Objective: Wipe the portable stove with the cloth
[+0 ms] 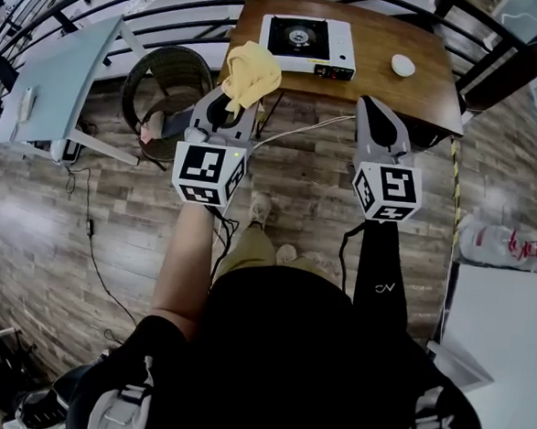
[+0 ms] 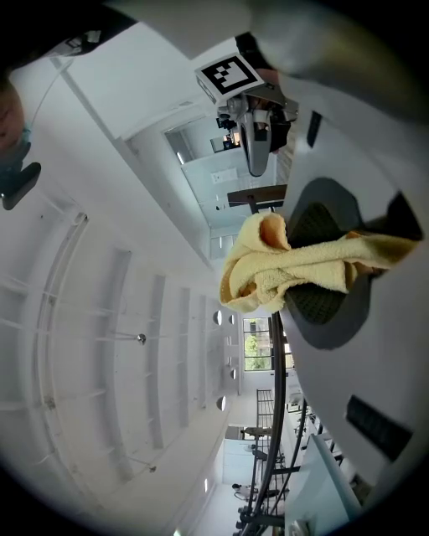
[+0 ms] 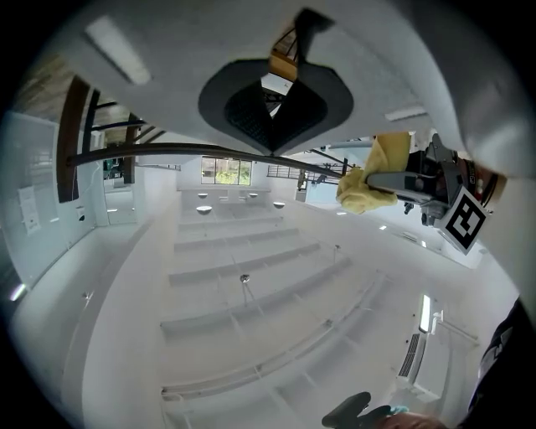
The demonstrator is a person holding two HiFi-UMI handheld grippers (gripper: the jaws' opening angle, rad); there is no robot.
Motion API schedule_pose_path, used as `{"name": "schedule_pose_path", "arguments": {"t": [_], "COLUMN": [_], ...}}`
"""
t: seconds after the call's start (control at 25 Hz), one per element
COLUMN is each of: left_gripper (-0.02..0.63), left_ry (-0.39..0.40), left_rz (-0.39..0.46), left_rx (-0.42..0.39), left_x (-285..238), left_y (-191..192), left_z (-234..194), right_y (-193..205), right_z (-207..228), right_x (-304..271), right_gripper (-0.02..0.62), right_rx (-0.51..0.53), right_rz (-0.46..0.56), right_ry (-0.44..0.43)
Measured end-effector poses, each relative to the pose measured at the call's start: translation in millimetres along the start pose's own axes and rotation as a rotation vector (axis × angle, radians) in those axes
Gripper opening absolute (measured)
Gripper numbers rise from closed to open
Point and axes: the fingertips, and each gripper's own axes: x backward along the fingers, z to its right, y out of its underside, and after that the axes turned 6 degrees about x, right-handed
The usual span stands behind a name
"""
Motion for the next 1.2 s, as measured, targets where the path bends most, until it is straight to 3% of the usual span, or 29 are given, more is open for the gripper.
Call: {"name": "schedule_pose_path", "arguments": {"t": [0.24, 0.52, 0.88, 1.2], "left_gripper": [0.074, 0.075, 0.074, 0.074], "left_ry": [-0.007, 0.011, 0.073, 0.179], "left_rz": [0.004, 0.006, 0.022, -0.015], "left_rx": [0.017, 0.02, -0.014, -0.03], "left_x": [-38.4, -119.5, -212.9, -258.6], "left_y": [2.8, 6.4, -14.3, -6.1], "left_z": [-31.3, -88.7, -161.9, -177.1], "right_y": [14.5, 20.7, 12.9, 25.8], "right_z": [8.8, 33.9, 63.7, 78.4], "right_x": [-43.7, -136.4, -245.7, -286.9], "right_gripper": [0.002, 0.002, 0.002, 0.002], "right_rx": [-0.003, 0.005, -0.019, -0.003], "right_rz": [-0.025, -0.033, -0.032, -0.079], "right_ry": [0.004, 0.024, 0.106, 0.143]}}
